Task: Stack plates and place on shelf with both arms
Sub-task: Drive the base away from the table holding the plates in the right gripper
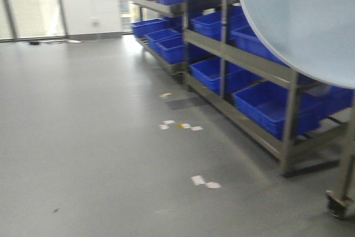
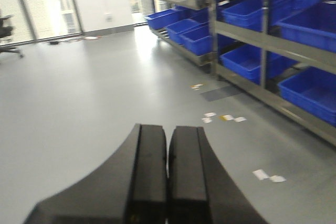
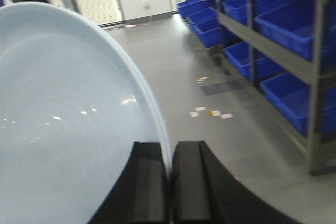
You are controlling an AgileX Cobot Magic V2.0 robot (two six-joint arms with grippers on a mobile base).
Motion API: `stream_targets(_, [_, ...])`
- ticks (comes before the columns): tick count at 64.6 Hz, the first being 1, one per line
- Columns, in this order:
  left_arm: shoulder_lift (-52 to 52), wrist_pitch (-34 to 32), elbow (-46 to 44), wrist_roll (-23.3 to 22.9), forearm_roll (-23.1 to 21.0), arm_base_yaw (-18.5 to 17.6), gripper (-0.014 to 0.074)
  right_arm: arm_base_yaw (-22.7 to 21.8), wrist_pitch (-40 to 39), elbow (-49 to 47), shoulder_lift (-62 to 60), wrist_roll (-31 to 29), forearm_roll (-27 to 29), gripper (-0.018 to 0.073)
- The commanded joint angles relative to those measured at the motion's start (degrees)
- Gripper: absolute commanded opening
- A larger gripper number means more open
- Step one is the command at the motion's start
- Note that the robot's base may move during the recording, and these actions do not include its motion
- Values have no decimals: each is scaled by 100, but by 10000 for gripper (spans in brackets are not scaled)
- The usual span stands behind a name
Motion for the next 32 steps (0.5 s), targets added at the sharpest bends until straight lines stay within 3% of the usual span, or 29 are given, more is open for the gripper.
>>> stream_targets(1, [32, -502, -178, -31, 1, 15, 80, -27, -587, -197, 11, -19, -30, 48])
stream_targets(32, [32, -502, -178, -31, 1, 15, 80, -27, -587, -197, 11, -19, -30, 48])
